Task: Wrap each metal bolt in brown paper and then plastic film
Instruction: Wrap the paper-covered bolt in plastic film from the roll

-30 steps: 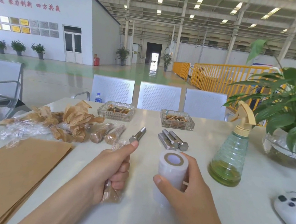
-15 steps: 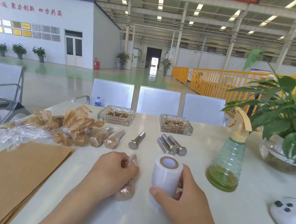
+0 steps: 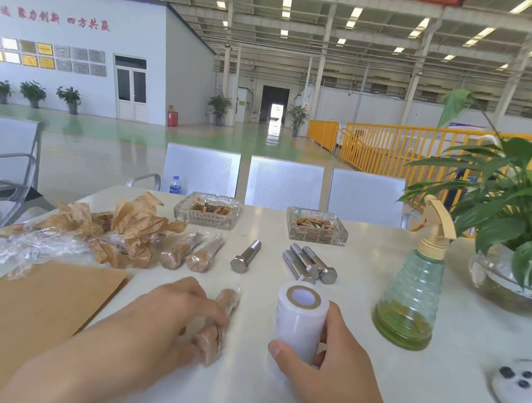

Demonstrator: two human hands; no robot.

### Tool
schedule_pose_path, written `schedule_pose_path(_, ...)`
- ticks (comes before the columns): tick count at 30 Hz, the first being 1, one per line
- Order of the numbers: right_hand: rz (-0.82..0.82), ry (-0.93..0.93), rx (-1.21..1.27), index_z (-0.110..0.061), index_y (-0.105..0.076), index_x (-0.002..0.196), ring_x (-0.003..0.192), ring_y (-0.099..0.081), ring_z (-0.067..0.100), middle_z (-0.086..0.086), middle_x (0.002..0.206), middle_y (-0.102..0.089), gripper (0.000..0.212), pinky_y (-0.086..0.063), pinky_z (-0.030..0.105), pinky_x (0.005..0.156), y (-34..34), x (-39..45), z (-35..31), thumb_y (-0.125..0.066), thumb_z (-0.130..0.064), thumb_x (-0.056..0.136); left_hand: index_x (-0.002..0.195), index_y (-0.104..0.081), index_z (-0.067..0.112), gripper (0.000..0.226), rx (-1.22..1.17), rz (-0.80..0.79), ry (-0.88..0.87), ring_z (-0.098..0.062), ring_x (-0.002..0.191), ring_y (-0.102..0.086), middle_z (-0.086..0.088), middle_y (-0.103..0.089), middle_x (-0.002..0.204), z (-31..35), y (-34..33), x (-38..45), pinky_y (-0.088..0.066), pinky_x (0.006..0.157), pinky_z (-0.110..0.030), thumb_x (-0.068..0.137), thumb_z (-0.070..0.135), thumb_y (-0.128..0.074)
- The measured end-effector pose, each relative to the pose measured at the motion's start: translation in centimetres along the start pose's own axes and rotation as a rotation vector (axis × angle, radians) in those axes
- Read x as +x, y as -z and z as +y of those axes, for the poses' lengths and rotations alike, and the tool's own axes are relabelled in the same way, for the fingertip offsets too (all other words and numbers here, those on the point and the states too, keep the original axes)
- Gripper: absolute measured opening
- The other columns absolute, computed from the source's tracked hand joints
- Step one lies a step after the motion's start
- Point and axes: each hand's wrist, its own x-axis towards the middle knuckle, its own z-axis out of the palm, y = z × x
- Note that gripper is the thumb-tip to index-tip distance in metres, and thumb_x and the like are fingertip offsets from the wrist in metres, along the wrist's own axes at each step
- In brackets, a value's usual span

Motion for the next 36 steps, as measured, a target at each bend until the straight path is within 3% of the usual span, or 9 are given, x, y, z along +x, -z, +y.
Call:
schedule_pose_path(4,0.003,-0.002,-0.001,-0.045,-0.051,0.103,0.079,-0.054,-0.013,-0.021,0.093,-0.064,0.046,-0.041,0.005,0.069,0.0,0.0,-0.1,-0.072,-0.055,0.064,0.111,-0.06,0.047,0.043,0.158,0.098,0.132,0.005,0.072,-0.055,0.023,-0.057,0.085,0.9,1.0,1.6,-0.033,0.054,-0.009,0.083,0.014,-0.055)
schedule_pose_path(6,-0.002,0.001,0.007,-0.047,-0.051,0.104,0.08,-0.054,-0.013,-0.027,0.095,-0.062,0.048,-0.041,0.004,0.07,0.0,0.0,-0.1,-0.07,-0.058,0.061,0.105,-0.064,0.042,0.041,0.208,0.123,0.229,0.004,0.067,-0.056,0.023,-0.06,0.076,0.9,1.1,2.3,-0.037,0.054,-0.012,0.083,0.008,-0.052)
schedule_pose_path(12,-0.011,-0.007,0.015,-0.05,-0.05,0.103,0.083,-0.054,-0.015,-0.028,0.094,-0.061,0.048,-0.041,0.003,0.07,0.0,0.1,-0.1,-0.07,-0.059,0.06,0.087,-0.064,0.033,0.024,0.243,0.153,0.361,-0.017,0.08,-0.064,0.01,-0.064,0.084,0.7,0.2,4.9,-0.037,0.054,-0.026,0.079,0.013,-0.055)
schedule_pose_path(16,-0.005,-0.015,0.008,-0.052,-0.048,0.102,0.089,-0.053,-0.013,-0.016,0.095,-0.065,0.053,-0.041,0.004,0.072,-0.1,0.1,-0.2,-0.061,-0.066,0.052,0.087,-0.062,0.028,0.019,0.192,0.214,0.297,-0.022,0.09,-0.061,0.008,-0.062,0.092,-0.1,-1.2,6.7,-0.052,0.069,-0.032,0.081,0.012,-0.054)
schedule_pose_path(19,-0.015,-0.014,0.007,-0.052,-0.048,0.103,0.091,-0.053,-0.013,-0.017,0.096,-0.065,0.052,-0.041,0.005,0.071,0.0,0.1,-0.4,-0.065,-0.063,0.055,0.075,-0.048,0.029,0.02,0.162,0.247,0.18,-0.02,0.088,-0.05,0.009,-0.051,0.088,-0.1,-1.8,7.7,-0.043,0.066,-0.032,0.085,0.012,-0.051)
schedule_pose_path(21,-0.018,-0.01,0.009,-0.052,-0.048,0.103,0.09,-0.053,-0.014,-0.022,0.095,-0.063,0.048,-0.042,0.006,0.071,0.0,0.2,-0.3,-0.072,-0.055,0.062,0.078,-0.049,0.03,0.02,0.147,0.238,0.12,-0.018,0.088,-0.048,0.01,-0.049,0.09,-0.2,-1.8,8.2,-0.039,0.065,-0.031,0.088,0.013,-0.05)
schedule_pose_path(25,-0.021,-0.006,0.017,-0.053,-0.048,0.103,0.092,-0.052,-0.015,-0.025,0.099,-0.062,0.051,-0.042,0.006,0.073,0.1,0.2,-0.4,-0.066,-0.06,0.056,0.084,-0.055,0.029,0.018,0.15,0.221,0.083,-0.017,0.09,-0.049,0.007,-0.05,0.095,0.1,-1.4,8.5,-0.05,0.073,-0.034,0.09,0.013,-0.052)
schedule_pose_path(32,-0.04,-0.013,0.029,-0.054,-0.048,0.108,0.096,-0.054,-0.012,-0.022,0.101,-0.065,0.055,-0.043,0.008,0.072,-0.1,0.6,-0.2,-0.066,-0.06,0.057,0.089,-0.056,0.033,0.017,0.131,0.197,0.001,-0.019,0.092,-0.053,0.012,-0.043,0.088,0.3,-0.9,8.0,-0.05,0.076,-0.035,0.091,0.016,-0.054)
schedule_pose_path(36,-0.02,0.01,0.036,-0.062,-0.046,0.109,0.1,-0.054,-0.013,-0.032,0.107,-0.059,0.059,-0.042,0.006,0.076,-0.2,0.5,-0.4,-0.062,-0.063,0.052,0.092,-0.055,0.036,0.02,0.193,0.245,0.112,-0.016,0.088,-0.045,0.012,-0.045,0.088,0.0,-1.4,8.9,-0.042,0.066,-0.032,0.089,0.017,-0.053)
